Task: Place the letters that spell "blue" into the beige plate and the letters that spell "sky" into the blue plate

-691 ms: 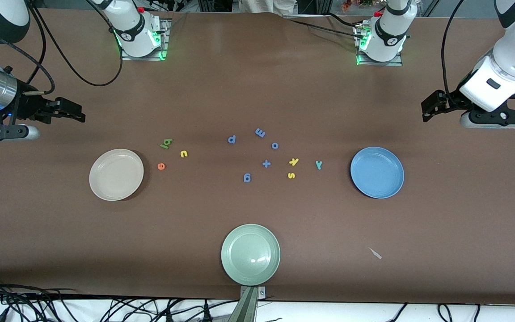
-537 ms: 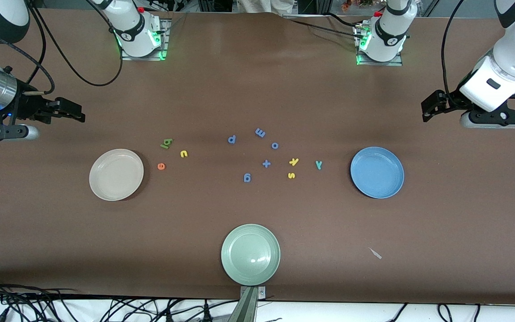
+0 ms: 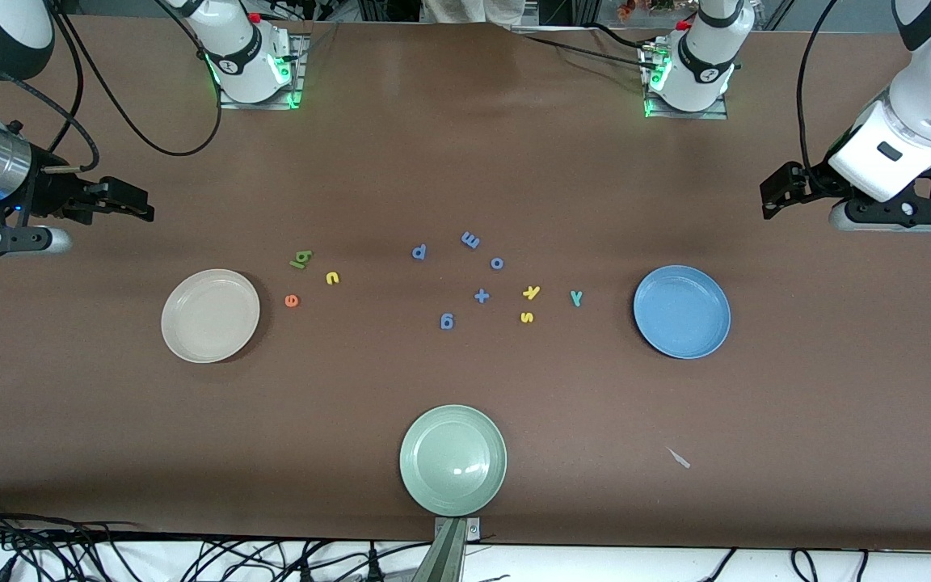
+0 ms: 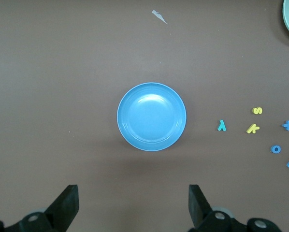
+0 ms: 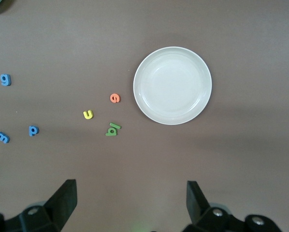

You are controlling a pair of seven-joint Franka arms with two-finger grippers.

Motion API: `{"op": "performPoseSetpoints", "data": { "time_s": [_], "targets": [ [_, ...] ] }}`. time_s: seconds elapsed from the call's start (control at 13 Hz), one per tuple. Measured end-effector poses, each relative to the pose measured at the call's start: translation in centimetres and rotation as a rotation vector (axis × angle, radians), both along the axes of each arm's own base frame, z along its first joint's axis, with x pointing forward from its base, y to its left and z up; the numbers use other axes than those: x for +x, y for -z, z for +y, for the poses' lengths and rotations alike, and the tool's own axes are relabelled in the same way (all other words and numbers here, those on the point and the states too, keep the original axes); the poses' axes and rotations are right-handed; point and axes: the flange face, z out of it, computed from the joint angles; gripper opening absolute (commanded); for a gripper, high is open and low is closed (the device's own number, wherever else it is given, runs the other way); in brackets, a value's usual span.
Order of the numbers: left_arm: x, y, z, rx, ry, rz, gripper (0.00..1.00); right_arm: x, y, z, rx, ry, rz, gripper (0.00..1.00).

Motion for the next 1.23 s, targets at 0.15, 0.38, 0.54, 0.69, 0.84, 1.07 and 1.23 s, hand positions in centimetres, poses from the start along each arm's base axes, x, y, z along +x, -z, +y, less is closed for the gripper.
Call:
{"op": "performPoseSetpoints", "data": {
  "time_s": [0.15,0.38,0.54,0.69,0.84,1.07,1.23],
  "targets": [
    [-0.01,0.01,-0.01,0.0,0.0,0.001,1.0,0.02,0.01,-0.3,0.0,0.005,0.0,1.0],
    [-0.02,0.01,-0.02,0.0,0.0,0.001,1.0,0.03,-0.03,-0.46,-0.001,0.008,-0.001,1.0],
    [-0.03,0.01,-0.05,0.0,0.001,0.002,1.0,0.03,-0.05,-0.46,-0.001,0.008,-0.001,1.0],
    [-0.04,0.02,-0.07,0.0,0.001,0.003,1.0,0.02,-0.06,-0.46,-0.001,0.008,-0.001,1.0],
    [-0.05,0.03,-0.1,0.0,0.002,0.004,1.0,0.02,-0.07,-0.48,-0.002,0.008,-0.001,1.0],
    [-0.07,0.04,-0.1,0.001,0.002,0.005,1.0,0.04,-0.05,-0.85,-0.035,0.004,-0.004,1.0],
    [-0.07,0.05,-0.1,0.001,0.002,0.005,1.0,0.06,-0.05,-0.97,-0.047,0.002,-0.005,1.0]
  ]
}}
